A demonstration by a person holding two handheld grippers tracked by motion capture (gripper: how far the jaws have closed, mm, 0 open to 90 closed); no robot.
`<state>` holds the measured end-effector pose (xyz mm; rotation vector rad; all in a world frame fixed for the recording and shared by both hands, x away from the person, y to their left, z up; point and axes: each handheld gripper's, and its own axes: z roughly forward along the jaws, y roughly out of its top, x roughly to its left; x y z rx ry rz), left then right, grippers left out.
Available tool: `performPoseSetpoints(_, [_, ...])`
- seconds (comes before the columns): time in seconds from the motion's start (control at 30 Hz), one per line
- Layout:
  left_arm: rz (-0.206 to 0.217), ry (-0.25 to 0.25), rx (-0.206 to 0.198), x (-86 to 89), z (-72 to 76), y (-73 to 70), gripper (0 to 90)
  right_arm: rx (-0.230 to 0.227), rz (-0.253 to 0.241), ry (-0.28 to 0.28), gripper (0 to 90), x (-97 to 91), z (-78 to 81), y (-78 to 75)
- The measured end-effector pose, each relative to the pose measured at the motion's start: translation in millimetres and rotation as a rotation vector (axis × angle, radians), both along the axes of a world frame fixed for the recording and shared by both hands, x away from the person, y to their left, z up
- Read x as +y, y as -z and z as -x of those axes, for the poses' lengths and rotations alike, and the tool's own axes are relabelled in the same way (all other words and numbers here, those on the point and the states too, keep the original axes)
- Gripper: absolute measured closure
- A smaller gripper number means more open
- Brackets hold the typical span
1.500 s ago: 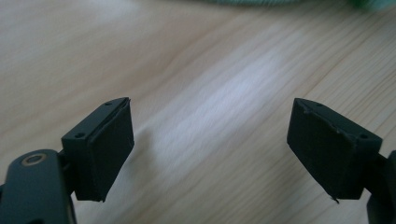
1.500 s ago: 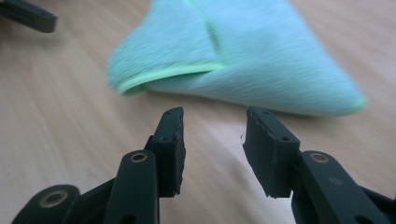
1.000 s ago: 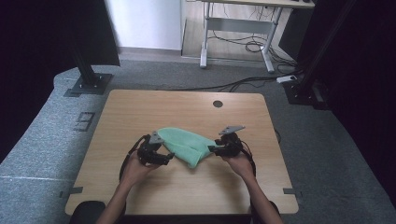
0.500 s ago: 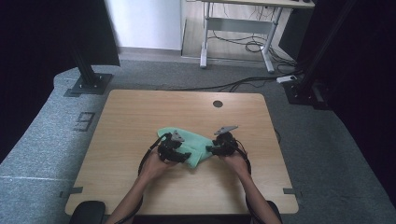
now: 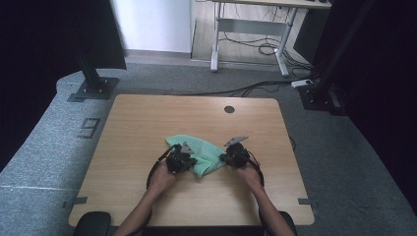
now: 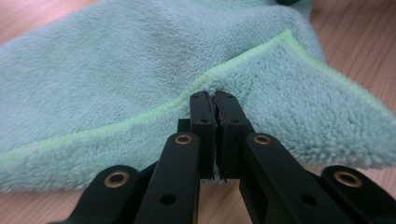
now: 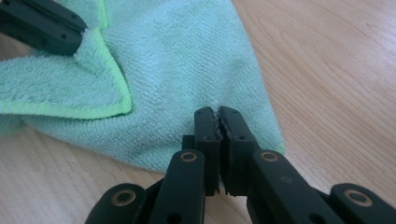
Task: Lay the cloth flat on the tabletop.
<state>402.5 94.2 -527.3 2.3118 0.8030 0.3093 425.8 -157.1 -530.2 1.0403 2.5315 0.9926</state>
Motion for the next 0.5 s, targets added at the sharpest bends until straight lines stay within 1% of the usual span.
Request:
performPoseSetpoints(0.03, [0.005,-0.006,-0.006,2.5,-0.1,-2.2,87.0,-0.009,-0.006,-0.004,86.1,-0.9,1.6,-3.9])
performPoseSetpoints(0.1, [0.025,-0.019,-0.021,8.8,-0.3,-8.1,87.0,-0.016,-0.012,-0.003,86.2,-1.4,2.3,-6.3])
performPoseSetpoints(0.13, [0.041,-0.024,-0.026,12.3,-0.4,-11.4,87.0,-0.027,-0.025,-0.006,86.2,-3.4,3.5,-12.5])
performPoseSetpoints(0.17, [0.061,-0.029,-0.031,16.0,-0.2,-15.0,87.0,-0.027,-0.025,-0.006,86.2,-3.4,3.5,-12.5])
performPoseSetpoints(0.23, [0.096,-0.034,-0.036,22.4,0.5,-22.0,86.9,-0.033,-0.050,-0.015,86.3,-4.9,4.9,-19.3])
performPoseSetpoints(0.27, [0.107,-0.034,-0.040,24.7,1.4,-24.9,86.7,-0.038,-0.056,-0.019,86.3,-5.0,6.0,-22.8])
performPoseSetpoints(0.33, [0.112,-0.034,-0.046,28.4,3.6,-28.8,86.2,-0.050,-0.061,-0.027,86.3,-3.3,8.8,-29.6])
performPoseSetpoints(0.4, [0.111,-0.036,-0.050,31.8,6.2,-29.7,85.1,-0.064,-0.048,-0.039,86.3,0.2,12.8,-36.3])
performPoseSetpoints(0.43, [0.107,-0.042,-0.049,33.6,7.5,-29.1,85.1,-0.064,-0.048,-0.039,86.3,0.2,12.8,-36.3])
performPoseSetpoints(0.47, [0.090,-0.051,-0.054,35.8,8.7,-27.8,85.4,-0.068,-0.039,-0.040,86.3,0.9,13.6,-37.1])
performPoseSetpoints(0.5, [0.077,-0.057,-0.051,38.9,9.5,-25.9,85.4,-0.073,-0.017,-0.034,86.3,1.6,14.5,-37.2])
